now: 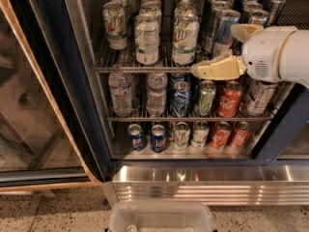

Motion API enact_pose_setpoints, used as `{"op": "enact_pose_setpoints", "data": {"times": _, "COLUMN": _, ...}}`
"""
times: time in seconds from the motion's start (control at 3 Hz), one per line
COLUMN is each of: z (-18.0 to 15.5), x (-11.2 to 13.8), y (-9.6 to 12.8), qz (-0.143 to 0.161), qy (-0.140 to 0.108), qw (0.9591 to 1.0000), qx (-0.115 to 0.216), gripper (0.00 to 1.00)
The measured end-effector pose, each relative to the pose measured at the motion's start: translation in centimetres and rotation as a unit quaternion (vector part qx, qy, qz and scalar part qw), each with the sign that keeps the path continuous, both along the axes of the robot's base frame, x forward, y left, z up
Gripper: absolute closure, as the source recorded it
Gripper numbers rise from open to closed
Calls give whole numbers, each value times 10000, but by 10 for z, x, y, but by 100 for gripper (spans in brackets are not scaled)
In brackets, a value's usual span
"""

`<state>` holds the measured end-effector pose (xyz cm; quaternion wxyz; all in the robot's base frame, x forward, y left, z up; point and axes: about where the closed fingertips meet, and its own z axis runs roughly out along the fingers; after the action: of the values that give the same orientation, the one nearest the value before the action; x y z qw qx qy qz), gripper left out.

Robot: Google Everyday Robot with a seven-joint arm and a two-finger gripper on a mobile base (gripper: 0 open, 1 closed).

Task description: Pick 7up can from top shelf of fridge

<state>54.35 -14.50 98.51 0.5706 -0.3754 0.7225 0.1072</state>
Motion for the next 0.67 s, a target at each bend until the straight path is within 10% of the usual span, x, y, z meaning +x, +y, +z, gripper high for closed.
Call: {"op": "enact_pose_setpoints", "data": {"times": 0.67, "z": 7, "x": 29, "y": 11, "qz": -123, "qy": -283, "qw": 9993, "qx": 225, "gripper": 10}}
